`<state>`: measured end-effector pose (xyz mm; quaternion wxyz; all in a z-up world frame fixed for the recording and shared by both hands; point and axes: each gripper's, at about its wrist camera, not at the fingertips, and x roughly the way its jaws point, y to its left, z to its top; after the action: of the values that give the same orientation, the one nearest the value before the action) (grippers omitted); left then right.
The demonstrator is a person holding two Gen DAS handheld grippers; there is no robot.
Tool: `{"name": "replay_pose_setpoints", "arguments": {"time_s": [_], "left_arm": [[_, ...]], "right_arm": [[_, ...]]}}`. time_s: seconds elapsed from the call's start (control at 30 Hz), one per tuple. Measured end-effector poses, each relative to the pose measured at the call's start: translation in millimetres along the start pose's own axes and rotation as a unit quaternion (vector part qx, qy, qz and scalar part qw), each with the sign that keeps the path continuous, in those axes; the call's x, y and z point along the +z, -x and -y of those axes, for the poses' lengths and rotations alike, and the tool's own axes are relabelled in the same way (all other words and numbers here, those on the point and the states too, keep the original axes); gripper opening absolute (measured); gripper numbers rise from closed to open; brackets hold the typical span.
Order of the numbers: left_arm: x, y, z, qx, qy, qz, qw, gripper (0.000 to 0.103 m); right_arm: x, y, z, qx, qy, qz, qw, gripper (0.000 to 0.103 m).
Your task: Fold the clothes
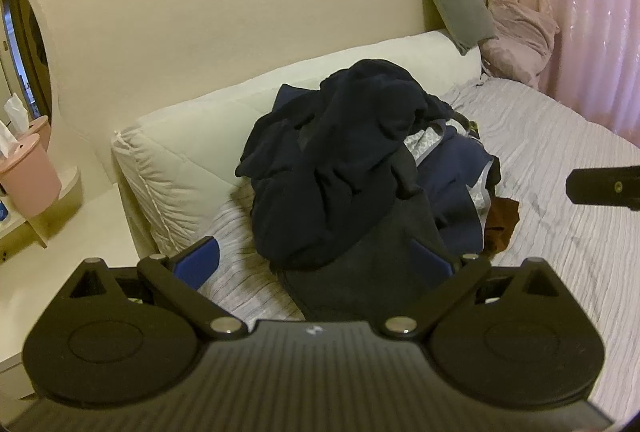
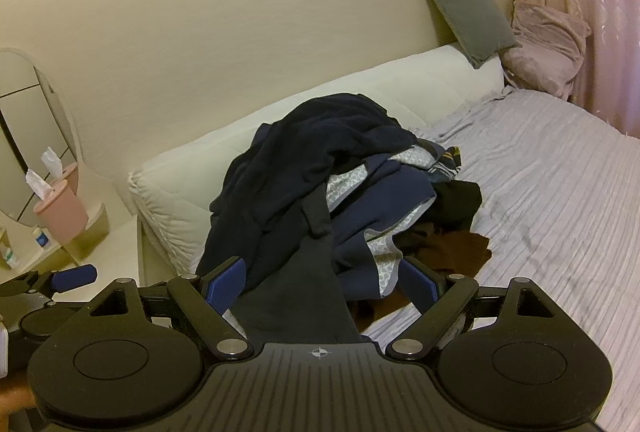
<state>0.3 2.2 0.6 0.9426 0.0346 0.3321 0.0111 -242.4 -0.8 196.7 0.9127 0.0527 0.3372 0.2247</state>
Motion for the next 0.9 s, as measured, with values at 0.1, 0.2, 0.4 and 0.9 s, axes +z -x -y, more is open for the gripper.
{"name": "replay_pose_setpoints", "arguments": {"time_s": [0.1, 0.2, 0.4, 0.9], "left_arm": [[-2, -1, 0, -0.003, 0.0, 0.0, 1.0, 0.1], [-7, -4, 4, -0.005, -0.004, -0.002, 1.0, 0.1], [-7, -5, 7, -0.008, -0.01, -0.009, 0.9999, 0.1], [-10, -8, 11, -0.013, -0.01, -0.014, 0.9998, 0.1]], "right_arm": [[1, 0, 0, -0.001, 0.001, -0.001, 1.0, 0.086], [1, 1, 0, -0.002, 0.003, -0.001, 1.0, 0.086], [-11, -4, 5, -0.002, 0.002, -0.003, 1.0, 0.086], [-5, -7, 8, -0.005, 0.0, -0.01, 1.0, 0.086]]}}
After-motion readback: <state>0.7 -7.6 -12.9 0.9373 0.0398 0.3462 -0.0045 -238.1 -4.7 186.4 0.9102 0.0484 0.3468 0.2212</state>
